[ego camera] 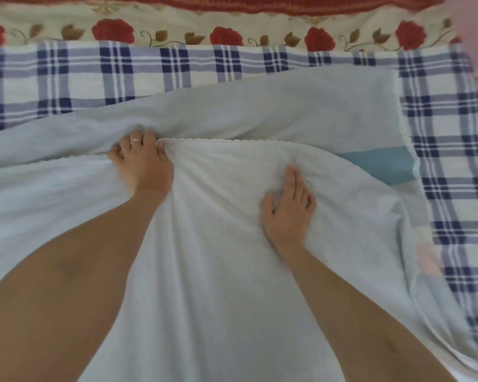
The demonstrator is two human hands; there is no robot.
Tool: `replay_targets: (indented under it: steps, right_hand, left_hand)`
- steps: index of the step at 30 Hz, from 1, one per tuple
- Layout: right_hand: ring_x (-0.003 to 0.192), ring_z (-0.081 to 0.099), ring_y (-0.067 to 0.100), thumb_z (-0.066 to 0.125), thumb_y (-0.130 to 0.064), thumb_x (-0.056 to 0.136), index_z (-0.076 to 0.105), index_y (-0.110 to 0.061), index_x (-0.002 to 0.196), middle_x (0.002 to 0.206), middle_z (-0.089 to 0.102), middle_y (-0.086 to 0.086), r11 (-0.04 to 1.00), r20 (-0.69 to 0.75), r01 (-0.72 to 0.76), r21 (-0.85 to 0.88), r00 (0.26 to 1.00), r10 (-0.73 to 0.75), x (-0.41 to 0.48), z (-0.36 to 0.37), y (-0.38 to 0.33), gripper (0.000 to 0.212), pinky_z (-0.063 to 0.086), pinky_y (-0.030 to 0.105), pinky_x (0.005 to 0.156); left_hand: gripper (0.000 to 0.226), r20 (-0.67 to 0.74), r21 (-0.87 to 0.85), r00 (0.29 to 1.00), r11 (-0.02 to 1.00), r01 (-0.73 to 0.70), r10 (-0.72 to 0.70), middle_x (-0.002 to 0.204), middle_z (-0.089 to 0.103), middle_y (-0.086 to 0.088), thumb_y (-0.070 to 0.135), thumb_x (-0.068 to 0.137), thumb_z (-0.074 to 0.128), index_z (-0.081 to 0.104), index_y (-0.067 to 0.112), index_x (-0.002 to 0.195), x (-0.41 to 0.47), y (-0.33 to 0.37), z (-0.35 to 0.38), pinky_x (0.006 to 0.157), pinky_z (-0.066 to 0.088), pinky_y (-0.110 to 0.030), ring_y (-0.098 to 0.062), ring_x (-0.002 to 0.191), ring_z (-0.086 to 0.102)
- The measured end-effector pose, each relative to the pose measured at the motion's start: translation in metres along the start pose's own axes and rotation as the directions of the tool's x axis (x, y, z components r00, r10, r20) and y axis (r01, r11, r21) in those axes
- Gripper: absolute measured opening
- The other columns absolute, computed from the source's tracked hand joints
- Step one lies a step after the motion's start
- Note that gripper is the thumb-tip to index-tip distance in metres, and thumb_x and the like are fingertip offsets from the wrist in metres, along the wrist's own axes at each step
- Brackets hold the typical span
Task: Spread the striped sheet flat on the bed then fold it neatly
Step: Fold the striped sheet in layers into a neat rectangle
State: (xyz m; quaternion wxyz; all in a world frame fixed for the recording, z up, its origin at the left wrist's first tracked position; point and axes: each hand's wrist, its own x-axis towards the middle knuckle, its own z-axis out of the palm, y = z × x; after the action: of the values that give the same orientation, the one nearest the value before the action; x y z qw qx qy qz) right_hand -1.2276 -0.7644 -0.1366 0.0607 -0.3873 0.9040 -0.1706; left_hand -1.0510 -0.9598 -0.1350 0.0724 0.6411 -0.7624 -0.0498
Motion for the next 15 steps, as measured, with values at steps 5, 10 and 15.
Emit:
replay_targets:
  steps: [5,10,15]
  right_hand:
    - [0.084,0.050,0.022,0.049,-0.002,0.084,0.027,-0.026,0.147,0.142,0.025,0.012,0.958,-0.058,-0.262,0.117,0.961,0.270,0.063,-0.052,0.031,0.071,0.044,0.031,0.068]
    - [0.115,0.053,0.039,0.053,-0.036,0.094,0.045,-0.009,0.132,0.132,0.048,0.021,0.850,0.285,-0.501,-0.161,0.801,0.526,0.094,-0.087,0.073,0.048,0.041,0.039,0.094]
    - [0.099,0.059,0.033,0.038,-0.026,0.101,0.054,0.001,0.109,0.105,0.063,0.022,0.769,0.036,-0.604,0.210,0.791,0.611,0.093,-0.089,0.057,0.033,0.038,0.030,0.080]
  left_hand:
    - [0.031,-0.005,-0.020,1.000,1.000,0.000,0.000,0.121,0.052,-0.021,0.023,0.096,0.034,0.056,0.004,0.107,0.001,0.001,0.000,0.102,0.021,-0.049,-0.037,0.114,0.040]
    - [0.029,0.060,-0.010,0.998,1.000,0.017,-0.017,0.124,0.051,-0.021,0.023,0.096,0.036,0.055,0.004,0.109,0.001,0.005,-0.006,0.104,0.022,-0.051,-0.037,0.116,0.040]
    - [0.026,0.079,-0.010,0.997,1.000,0.008,-0.007,0.123,0.052,-0.020,0.022,0.095,0.039,0.056,0.005,0.105,0.001,0.003,-0.008,0.101,0.022,-0.048,-0.036,0.114,0.041]
